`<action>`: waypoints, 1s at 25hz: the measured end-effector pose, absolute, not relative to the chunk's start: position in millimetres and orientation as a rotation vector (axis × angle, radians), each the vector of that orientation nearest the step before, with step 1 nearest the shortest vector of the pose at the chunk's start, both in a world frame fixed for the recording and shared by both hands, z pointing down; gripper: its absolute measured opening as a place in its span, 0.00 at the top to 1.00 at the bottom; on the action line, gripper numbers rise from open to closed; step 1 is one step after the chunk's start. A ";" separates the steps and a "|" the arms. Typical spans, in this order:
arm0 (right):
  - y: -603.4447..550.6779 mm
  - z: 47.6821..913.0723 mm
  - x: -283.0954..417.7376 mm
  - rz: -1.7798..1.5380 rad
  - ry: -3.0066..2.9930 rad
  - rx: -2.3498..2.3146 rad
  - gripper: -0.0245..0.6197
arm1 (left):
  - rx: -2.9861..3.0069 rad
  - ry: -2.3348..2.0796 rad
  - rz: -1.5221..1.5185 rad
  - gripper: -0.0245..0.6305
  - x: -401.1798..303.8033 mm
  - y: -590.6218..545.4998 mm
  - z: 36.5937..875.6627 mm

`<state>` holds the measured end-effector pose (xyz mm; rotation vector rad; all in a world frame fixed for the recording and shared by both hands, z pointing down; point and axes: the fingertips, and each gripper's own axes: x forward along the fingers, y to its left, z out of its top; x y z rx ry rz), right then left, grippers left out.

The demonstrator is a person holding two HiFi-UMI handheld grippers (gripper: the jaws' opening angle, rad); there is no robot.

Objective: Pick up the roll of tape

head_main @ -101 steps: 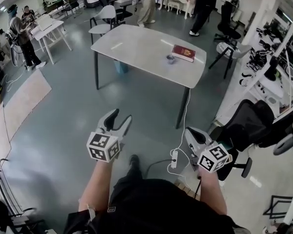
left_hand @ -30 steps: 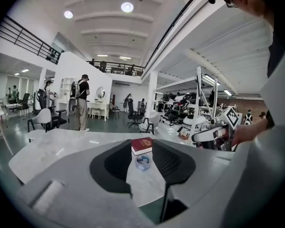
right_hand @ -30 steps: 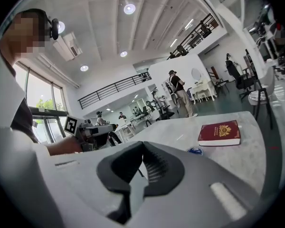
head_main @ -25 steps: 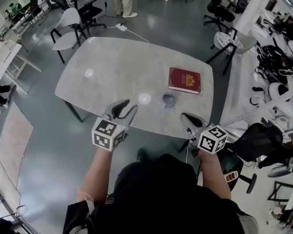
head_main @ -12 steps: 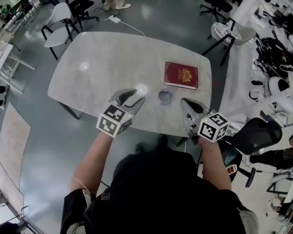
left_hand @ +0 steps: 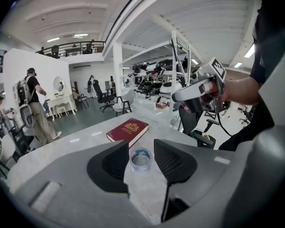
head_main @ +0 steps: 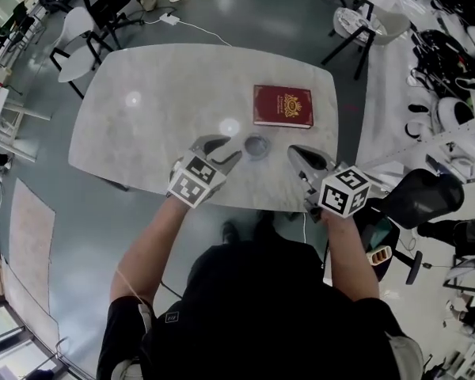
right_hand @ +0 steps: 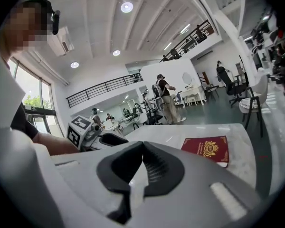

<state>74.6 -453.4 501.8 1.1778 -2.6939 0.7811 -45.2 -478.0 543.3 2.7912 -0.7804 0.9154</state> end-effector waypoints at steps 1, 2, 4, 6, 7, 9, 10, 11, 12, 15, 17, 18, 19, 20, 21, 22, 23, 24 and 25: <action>-455.0 504.8 79.3 0.790 -2.688 1.186 0.96 | 2.796 -0.751 0.944 0.71 -38.2 -480.0 550.7; -456.1 508.2 83.9 0.801 -2.682 1.194 0.96 | 2.802 -0.722 0.974 0.71 -31.4 -481.6 558.4; -457.6 515.9 92.3 0.826 -2.672 1.207 0.96 | 2.812 -0.660 1.040 0.71 -19.0 -483.8 574.9; -458.8 523.4 99.4 0.849 -2.663 1.216 0.96 | 2.811 -0.594 1.110 0.71 -8.0 -485.9 591.2; -459.7 526.9 102.5 0.858 -2.660 1.219 0.96 | 2.805 -0.565 1.142 0.71 -2.9 -487.5 598.7; -460.1 534.2 109.1 0.878 -2.653 1.221 0.96 | 2.785 -0.518 1.197 0.70 6.9 -490.7 614.5; -459.5 538.2 112.5 0.891 -2.649 1.223 0.96 | 2.772 -0.497 1.223 0.70 11.5 -491.6 622.7; -458.9 542.3 115.8 0.904 -2.645 1.227 0.96 | 2.760 -0.475 1.249 0.70 15.7 -492.6 630.9; -458.4 546.4 119.1 0.918 -2.640 1.231 0.96 | 2.749 -0.454 1.279 0.69 19.6 -493.6 638.9; -456.8 557.7 128.3 0.954 -2.621 1.249 0.96 | 2.724 -0.386 1.372 0.69 29.2 -496.4 662.9; -456.2 562.8 135.1 0.966 -2.611 1.262 0.96 | 2.708 -0.339 1.434 0.68 34.3 -497.7 678.6; -455.9 564.9 138.9 0.971 -2.606 1.271 0.96 | 2.700 -0.314 1.466 0.68 36.5 -497.6 687.1; -455.5 566.9 143.0 0.976 -2.601 1.280 0.96 | 2.691 -0.286 1.498 0.68 38.4 -496.8 695.8; -455.0 568.7 146.9 0.981 -2.596 1.291 0.96 | 2.683 -0.254 1.532 0.68 39.8 -495.4 704.5; -454.3 570.1 150.6 0.987 -2.590 1.301 0.96 | 2.675 -0.221 1.569 0.68 40.5 -493.6 712.8; -453.5 571.2 153.8 0.993 -2.584 1.310 0.96 | 2.667 -0.188 1.610 0.68 40.8 -491.8 720.7; -452.6 572.2 156.7 0.999 -2.577 1.317 0.96 | 2.661 -0.158 1.654 0.68 40.8 -490.3 727.8; -451.8 573.3 159.4 1.003 -2.570 1.323 0.96 | 2.658 -0.133 1.694 0.68 41.1 -489.2 734.1; -451.3 574.5 162.0 1.008 -2.564 1.328 0.96 | 2.655 -0.113 1.726 0.68 41.8 -488.7 739.6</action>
